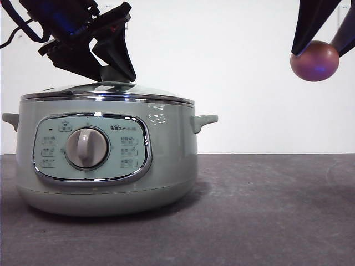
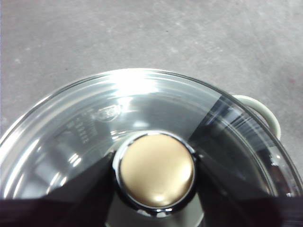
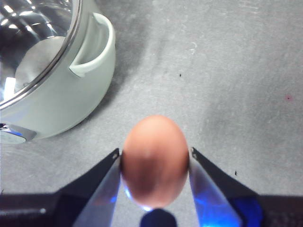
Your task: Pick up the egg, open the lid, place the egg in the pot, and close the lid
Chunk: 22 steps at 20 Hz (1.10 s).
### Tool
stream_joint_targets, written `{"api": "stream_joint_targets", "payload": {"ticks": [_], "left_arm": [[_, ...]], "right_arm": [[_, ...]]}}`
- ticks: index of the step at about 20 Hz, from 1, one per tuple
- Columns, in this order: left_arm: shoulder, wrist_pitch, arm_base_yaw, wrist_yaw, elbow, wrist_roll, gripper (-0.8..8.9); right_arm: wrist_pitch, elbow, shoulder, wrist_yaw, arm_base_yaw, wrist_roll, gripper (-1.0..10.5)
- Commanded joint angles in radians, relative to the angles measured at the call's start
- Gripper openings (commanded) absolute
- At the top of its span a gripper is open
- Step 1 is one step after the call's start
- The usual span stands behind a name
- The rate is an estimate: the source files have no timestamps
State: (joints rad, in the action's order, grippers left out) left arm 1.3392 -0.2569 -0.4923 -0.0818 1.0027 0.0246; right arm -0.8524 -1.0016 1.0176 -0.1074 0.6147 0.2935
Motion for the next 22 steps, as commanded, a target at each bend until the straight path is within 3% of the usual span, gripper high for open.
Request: {"api": "stream_joint_targets", "payload": {"ticks": [1, 6, 9, 13, 17, 22], "left_arm": [[0.003, 0.006, -0.001, 0.003, 0.002, -0.024, -0.08], [-0.036, 0.064, -0.001, 0.023, 0.005, -0.026, -0.08], [-0.106, 0.045, -0.001, 0.031, 0.044, -0.026, -0.08], [-0.225, -0.011, -0.001, 0.031, 0.114, -0.03, -0.08], [-0.365, -0.108, -0.001, 0.103, 0.174, -0.061, -0.08], [-0.516, -0.251, -0.001, 0.196, 0.218, -0.08, -0.08]], "right_arm": [[0.006, 0.003, -0.004, -0.004, 0.0, -0.008, -0.1], [0.039, 0.003, -0.004, 0.005, 0.001, -0.012, -0.1], [0.104, -0.013, -0.003, 0.019, 0.002, -0.071, -0.1], [0.208, -0.082, 0.037, 0.188, 0.002, -0.111, -0.1], [0.217, -0.208, 0.17, 0.24, 0.026, -0.139, -0.1], [0.219, -0.389, 0.398, 0.24, 0.09, -0.202, -0.1]]}}
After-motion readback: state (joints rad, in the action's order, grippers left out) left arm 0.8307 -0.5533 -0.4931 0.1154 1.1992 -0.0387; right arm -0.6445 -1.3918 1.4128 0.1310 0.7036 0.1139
